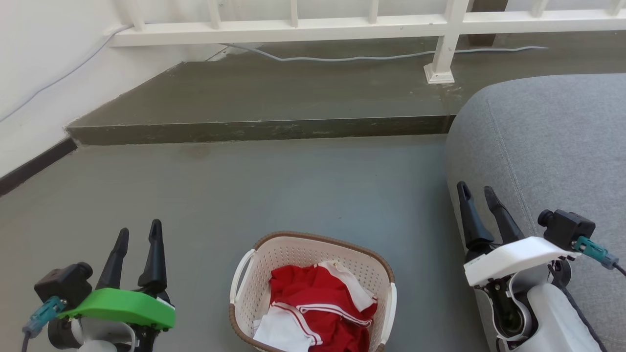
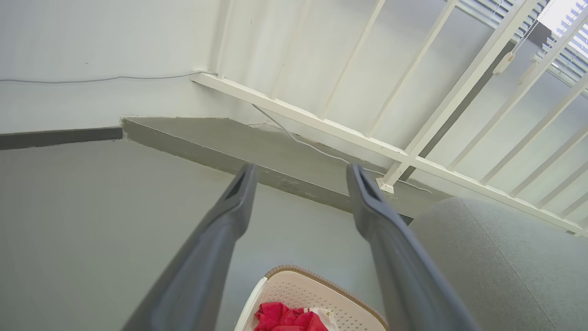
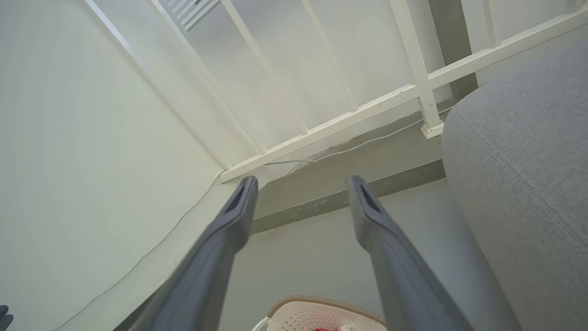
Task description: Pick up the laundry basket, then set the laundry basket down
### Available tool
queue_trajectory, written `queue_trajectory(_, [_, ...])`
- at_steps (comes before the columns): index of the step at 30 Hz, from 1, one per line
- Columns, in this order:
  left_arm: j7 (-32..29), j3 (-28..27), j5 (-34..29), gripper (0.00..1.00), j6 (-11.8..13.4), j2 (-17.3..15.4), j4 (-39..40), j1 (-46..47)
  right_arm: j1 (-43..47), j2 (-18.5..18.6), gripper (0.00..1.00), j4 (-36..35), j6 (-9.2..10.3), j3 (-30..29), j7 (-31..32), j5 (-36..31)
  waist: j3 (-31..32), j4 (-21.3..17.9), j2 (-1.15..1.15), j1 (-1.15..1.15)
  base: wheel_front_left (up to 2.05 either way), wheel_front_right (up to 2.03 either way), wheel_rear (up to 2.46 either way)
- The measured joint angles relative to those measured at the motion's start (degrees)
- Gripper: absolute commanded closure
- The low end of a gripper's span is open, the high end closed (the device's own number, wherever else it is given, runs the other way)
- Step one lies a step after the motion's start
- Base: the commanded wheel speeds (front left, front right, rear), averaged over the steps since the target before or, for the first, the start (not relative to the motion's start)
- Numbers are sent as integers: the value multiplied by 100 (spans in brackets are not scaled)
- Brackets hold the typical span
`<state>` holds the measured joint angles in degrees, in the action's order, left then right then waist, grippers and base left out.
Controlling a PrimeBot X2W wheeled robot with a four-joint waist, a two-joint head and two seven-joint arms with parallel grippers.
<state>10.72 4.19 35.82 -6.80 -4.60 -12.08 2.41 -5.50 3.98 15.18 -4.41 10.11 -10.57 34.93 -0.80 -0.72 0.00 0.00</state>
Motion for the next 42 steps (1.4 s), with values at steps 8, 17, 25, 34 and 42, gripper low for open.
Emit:
queue_trajectory(8, [155,10,-617,0,-2,20,59,5,-24,-23,0,2,11,92,-158,-565,-5,-15,0,0,0,0,0])
queue_trajectory(17, [355,36,-1346,0,-11,36,148,35,-73,-35,0,7,47,207,-366,-1294,-33,-25,0,0,0,0,0])
queue_trajectory(25, [356,23,-1390,0,-25,69,147,113,-116,-45,0,27,46,193,-378,-1383,-48,-33,0,0,0,0,0])
queue_trajectory(34, [356,-2,-1416,0,-25,129,144,113,-116,-62,0,65,41,153,-378,-1392,-50,-52,0,0,0,0,0])
queue_trajectory(42, [369,-14,-1508,0,-26,143,164,113,-116,-77,0,70,40,135,-378,-1401,-155,-81,0,0,0,0,0])
